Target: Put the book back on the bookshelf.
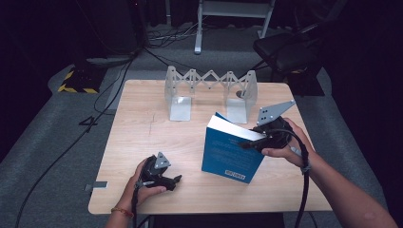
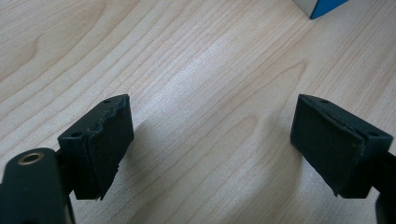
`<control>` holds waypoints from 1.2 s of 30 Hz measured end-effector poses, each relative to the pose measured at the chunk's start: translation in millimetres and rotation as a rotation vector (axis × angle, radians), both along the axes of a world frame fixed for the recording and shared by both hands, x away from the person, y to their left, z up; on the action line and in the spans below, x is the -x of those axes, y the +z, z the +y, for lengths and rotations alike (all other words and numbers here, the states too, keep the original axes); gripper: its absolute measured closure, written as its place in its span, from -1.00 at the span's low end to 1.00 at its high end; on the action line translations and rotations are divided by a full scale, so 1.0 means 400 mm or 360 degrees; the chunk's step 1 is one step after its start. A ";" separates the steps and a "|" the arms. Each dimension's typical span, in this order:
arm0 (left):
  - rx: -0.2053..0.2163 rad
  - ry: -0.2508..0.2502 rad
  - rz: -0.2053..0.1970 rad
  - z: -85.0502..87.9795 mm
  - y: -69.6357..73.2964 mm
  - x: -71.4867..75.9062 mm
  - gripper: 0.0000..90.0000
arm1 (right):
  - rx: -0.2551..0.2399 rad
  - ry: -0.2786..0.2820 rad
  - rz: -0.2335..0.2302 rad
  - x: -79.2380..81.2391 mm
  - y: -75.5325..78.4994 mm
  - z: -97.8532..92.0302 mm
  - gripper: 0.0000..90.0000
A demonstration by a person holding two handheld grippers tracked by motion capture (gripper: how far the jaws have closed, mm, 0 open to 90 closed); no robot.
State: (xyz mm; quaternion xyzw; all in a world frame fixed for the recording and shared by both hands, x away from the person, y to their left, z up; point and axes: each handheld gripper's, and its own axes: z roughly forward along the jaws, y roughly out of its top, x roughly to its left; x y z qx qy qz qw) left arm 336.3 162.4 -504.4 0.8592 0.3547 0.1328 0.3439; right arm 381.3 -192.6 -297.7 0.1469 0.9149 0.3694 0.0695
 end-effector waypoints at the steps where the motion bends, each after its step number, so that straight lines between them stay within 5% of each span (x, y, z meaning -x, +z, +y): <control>1: 0.0000 0.0000 0.0000 0.000 0.000 0.000 -0.69 | -0.0002 -0.0003 -0.0003 -0.001 0.001 0.001 0.36; 17: 0.0000 0.0000 0.0003 0.000 0.000 0.000 -0.69 | 0.0005 -0.0058 -0.0004 -0.042 0.017 0.007 0.36; 36: 0.0001 0.0001 0.0003 0.000 0.000 0.000 -0.69 | 0.0014 -0.0253 -0.0019 -0.129 0.033 -0.025 0.36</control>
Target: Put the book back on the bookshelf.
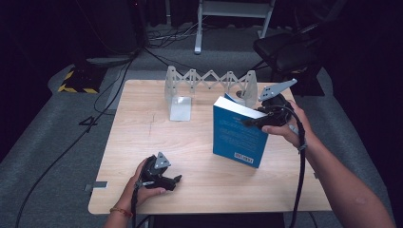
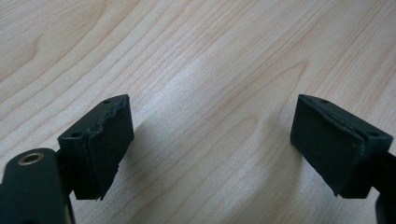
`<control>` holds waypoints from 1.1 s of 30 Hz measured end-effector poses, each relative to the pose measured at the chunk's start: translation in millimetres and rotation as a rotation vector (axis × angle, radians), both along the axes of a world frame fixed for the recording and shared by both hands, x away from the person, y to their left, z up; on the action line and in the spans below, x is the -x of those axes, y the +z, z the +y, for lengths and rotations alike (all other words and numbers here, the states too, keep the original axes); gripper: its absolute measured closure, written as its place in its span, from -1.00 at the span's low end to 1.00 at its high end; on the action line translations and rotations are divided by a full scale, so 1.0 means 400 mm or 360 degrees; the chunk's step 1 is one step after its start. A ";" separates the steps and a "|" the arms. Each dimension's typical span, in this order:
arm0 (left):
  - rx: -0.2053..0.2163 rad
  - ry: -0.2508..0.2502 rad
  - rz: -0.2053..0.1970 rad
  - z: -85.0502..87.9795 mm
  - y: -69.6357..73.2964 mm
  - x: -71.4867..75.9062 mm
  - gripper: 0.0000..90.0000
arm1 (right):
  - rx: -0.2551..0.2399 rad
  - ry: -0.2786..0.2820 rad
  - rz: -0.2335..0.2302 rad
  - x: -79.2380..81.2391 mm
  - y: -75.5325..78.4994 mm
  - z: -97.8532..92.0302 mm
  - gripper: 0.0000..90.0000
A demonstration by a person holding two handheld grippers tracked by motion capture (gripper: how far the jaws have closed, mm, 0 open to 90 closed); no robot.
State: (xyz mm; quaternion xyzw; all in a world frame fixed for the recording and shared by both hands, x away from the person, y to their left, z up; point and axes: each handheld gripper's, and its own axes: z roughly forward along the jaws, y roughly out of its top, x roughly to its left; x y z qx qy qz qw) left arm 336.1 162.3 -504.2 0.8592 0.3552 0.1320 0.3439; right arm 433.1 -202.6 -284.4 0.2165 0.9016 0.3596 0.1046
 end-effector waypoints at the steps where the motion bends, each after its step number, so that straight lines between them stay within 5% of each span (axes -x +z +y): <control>1: 0.0000 0.0000 0.0000 0.000 0.000 0.000 -0.69 | -0.0007 -0.0007 -0.0001 -0.004 0.000 0.000 0.36; 18: 0.0004 0.0001 -0.0003 0.000 -0.001 0.000 -0.70 | 0.0065 -0.0227 -0.0026 -0.094 0.019 -0.046 0.36; 33: 0.0005 0.0000 -0.0004 0.000 -0.001 -0.001 -0.70 | 0.0025 -0.0426 -0.0018 -0.173 0.034 -0.094 0.36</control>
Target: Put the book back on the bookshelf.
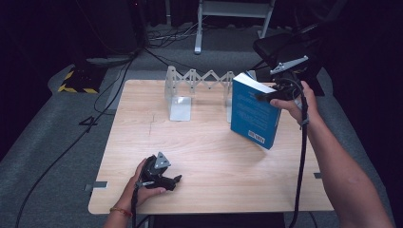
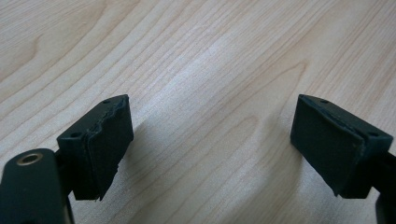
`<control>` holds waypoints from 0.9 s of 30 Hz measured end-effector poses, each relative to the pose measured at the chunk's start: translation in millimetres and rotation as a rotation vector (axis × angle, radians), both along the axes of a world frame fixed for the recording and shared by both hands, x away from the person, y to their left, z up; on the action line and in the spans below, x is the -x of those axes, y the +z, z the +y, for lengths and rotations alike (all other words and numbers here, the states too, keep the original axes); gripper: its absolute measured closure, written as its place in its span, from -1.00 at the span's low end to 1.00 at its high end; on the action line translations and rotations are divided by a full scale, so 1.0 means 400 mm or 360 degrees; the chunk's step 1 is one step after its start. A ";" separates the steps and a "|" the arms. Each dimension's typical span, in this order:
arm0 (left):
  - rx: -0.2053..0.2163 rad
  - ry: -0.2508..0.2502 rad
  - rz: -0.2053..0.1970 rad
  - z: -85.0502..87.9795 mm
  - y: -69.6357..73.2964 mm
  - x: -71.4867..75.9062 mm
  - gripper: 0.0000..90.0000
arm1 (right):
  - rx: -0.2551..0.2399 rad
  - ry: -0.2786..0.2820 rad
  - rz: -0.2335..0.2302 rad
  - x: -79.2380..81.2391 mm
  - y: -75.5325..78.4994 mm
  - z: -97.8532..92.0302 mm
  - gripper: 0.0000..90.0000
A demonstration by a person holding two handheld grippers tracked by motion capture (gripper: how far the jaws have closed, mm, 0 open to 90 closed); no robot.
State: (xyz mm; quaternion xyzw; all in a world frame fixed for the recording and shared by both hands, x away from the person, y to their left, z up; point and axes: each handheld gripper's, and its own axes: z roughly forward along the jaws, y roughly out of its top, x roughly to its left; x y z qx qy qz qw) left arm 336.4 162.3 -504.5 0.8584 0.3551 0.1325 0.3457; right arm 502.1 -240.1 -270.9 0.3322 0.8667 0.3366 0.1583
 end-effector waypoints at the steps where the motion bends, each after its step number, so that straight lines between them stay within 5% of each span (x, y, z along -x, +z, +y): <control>1: -0.0001 0.0000 0.0000 0.000 0.000 0.000 -0.70 | -0.0009 -0.0024 -0.0008 -0.002 0.003 -0.003 0.36; 14: -0.0004 -0.0006 0.0001 0.000 0.000 -0.001 -0.70 | -0.0027 -0.0160 -0.0034 -0.062 0.030 -0.003 0.36; 27: -0.0004 -0.0008 0.0003 0.000 0.001 -0.002 -0.70 | -0.0080 -0.0330 -0.0074 -0.137 0.022 0.048 0.36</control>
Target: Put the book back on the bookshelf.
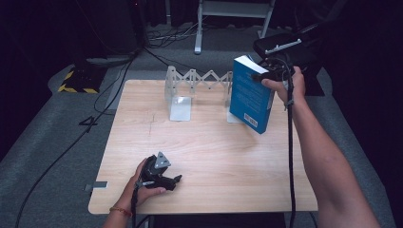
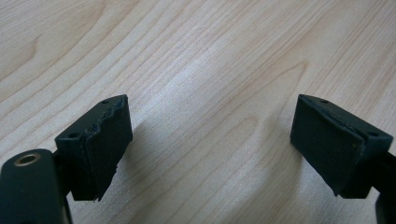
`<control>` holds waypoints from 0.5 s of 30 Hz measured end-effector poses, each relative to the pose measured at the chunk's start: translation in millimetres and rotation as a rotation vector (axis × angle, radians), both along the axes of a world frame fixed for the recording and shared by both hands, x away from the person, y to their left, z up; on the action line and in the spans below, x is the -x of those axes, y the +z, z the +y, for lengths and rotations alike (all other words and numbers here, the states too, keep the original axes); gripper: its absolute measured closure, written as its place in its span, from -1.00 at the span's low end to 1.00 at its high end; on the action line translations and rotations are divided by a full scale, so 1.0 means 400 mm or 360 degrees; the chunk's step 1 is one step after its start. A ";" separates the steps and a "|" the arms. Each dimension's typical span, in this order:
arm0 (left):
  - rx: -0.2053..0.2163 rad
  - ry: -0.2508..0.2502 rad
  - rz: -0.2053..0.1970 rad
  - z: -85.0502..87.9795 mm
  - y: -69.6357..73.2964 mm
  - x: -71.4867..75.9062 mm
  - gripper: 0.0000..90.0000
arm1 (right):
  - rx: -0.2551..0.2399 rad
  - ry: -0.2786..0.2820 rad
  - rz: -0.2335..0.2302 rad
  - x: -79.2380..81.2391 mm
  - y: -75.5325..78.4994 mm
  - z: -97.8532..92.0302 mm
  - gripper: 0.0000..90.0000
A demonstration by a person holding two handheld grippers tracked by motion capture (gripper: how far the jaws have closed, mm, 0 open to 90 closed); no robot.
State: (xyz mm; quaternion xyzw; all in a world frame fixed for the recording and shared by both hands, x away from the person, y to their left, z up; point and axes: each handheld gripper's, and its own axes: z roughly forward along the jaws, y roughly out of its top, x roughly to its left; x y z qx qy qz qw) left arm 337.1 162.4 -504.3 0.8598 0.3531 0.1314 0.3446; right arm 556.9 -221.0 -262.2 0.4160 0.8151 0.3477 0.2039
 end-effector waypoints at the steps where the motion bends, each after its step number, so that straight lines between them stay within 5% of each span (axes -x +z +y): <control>1: 0.0000 0.0000 -0.0001 0.000 0.000 0.000 -0.70 | -0.0001 -0.0023 -0.0006 -0.002 -0.001 0.006 0.36; 10: 0.0001 0.0000 -0.0001 0.000 0.000 0.000 -0.70 | -0.0021 -0.0229 -0.0103 -0.031 -0.015 0.048 0.36; 15: 0.0003 0.0002 0.0001 0.000 0.000 0.000 -0.70 | -0.0007 -0.0264 -0.0125 -0.045 -0.030 0.064 0.36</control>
